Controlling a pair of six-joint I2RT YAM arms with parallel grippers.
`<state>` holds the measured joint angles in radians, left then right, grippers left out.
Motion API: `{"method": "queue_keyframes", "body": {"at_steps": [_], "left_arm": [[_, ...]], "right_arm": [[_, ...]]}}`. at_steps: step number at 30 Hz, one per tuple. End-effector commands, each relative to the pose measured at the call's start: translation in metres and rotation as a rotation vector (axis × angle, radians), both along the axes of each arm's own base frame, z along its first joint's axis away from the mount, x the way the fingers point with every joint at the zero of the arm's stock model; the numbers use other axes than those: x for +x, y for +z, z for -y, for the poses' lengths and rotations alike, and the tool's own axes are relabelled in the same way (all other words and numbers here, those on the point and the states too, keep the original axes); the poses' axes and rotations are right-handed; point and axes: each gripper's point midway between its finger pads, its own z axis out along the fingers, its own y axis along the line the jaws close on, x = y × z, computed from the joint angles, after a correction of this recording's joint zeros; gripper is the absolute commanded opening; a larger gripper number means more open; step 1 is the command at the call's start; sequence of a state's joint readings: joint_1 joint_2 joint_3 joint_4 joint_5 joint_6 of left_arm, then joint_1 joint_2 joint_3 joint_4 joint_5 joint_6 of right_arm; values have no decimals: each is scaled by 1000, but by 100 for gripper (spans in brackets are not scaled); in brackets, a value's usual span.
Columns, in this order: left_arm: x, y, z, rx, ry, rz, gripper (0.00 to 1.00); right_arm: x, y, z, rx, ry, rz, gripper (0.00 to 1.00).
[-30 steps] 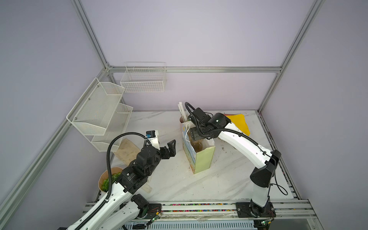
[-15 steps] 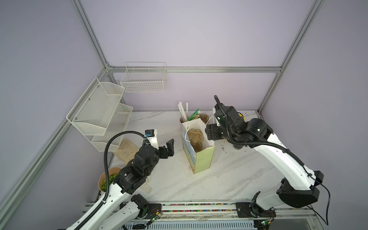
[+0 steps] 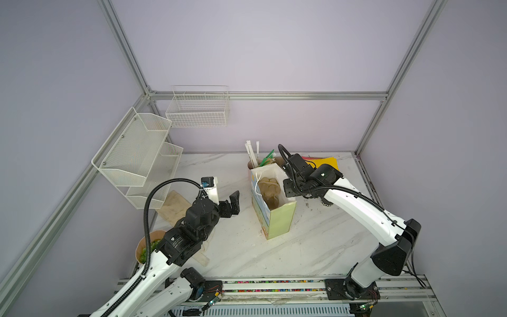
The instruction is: Pack the takeout coffee
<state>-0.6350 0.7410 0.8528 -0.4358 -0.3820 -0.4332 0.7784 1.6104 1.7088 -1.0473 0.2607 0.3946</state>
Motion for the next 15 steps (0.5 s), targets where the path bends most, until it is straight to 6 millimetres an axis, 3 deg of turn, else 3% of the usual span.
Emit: {"method": "queue_keyframes", "body": {"at_steps": [1, 5, 7, 10, 12, 15], "left_arm": [[-1, 46, -8, -32, 22, 99, 100], [0, 46, -9, -25, 27, 102, 100], [0, 46, -9, -23, 28, 102, 100], [-2, 46, -10, -22, 30, 105, 100], [-4, 48, -13, -24, 33, 114, 100], [-8, 50, -18, -32, 42, 139, 100]], "right_arm": [[-4, 4, -7, 30, 57, 11, 29], [-2, 10, -12, 55, 87, 46, 16], [-1, 20, -10, 65, 88, 76, 0], [-5, 46, -7, 78, 120, 158, 0], [-18, 55, -13, 43, 150, 220, 0], [-46, 45, -31, -33, 202, 265, 0]]}}
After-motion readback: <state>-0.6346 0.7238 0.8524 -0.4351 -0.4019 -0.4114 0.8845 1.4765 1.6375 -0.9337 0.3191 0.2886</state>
